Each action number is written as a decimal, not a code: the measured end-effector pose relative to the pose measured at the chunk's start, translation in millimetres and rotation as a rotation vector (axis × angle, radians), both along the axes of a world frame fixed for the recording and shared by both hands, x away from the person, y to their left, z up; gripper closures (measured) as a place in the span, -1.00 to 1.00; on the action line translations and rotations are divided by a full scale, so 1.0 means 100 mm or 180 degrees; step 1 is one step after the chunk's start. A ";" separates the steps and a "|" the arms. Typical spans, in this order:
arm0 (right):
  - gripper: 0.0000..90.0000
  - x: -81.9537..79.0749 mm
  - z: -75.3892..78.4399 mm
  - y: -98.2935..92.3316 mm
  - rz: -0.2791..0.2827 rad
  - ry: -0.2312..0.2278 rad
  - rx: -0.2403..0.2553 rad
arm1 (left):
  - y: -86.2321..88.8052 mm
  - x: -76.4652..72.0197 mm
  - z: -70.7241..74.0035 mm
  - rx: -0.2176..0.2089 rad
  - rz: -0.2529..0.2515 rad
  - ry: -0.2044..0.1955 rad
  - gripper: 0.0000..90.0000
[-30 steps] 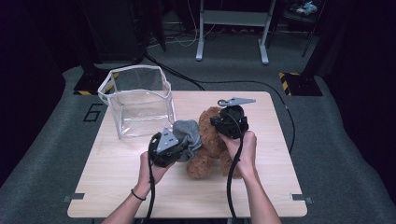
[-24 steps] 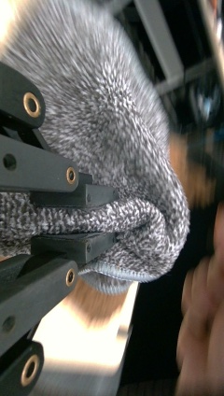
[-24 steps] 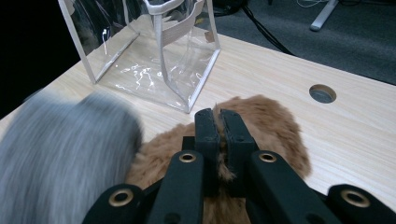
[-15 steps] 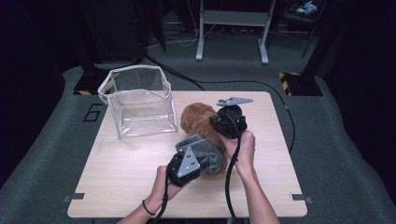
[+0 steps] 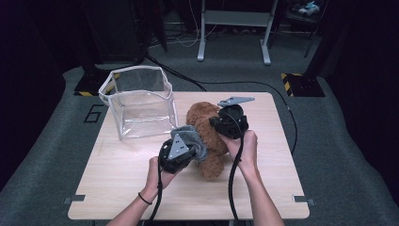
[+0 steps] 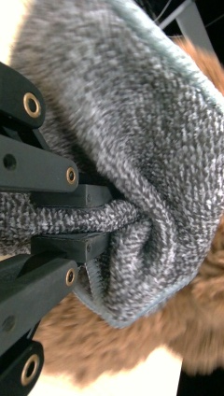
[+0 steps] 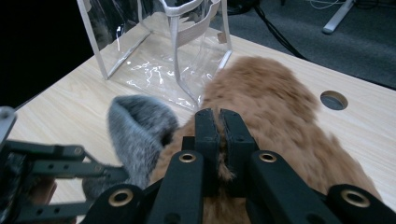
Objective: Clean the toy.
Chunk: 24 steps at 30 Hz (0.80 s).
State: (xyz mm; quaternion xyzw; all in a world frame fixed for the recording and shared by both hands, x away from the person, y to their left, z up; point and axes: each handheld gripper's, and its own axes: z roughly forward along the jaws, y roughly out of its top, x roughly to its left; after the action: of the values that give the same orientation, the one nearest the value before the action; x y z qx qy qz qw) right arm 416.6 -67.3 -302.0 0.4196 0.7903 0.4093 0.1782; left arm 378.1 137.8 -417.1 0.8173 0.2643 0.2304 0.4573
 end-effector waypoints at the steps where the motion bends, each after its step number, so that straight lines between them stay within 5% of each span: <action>1: 0.93 0.00 0.00 0.00 0.0002 0.0013 -0.0006 | 0.01 0.01 0.00 0.0006 -0.0006 0.0016 0.79; 12: 0.93 0.00 0.03 -0.01 0.0128 0.0104 0.0028 | 0.07 0.20 0.05 -0.0079 0.0067 0.0155 0.79; 24: 0.93 0.00 0.02 -0.10 0.0093 0.0022 0.0058 | 0.27 0.22 0.17 -0.0199 0.0166 0.0088 0.78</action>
State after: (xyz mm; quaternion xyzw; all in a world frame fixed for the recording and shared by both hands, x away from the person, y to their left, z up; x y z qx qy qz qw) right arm 416.5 -77.8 -299.6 0.4110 0.7932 0.4176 0.1657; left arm 399.9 165.1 -400.6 0.7985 0.2989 0.2225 0.4728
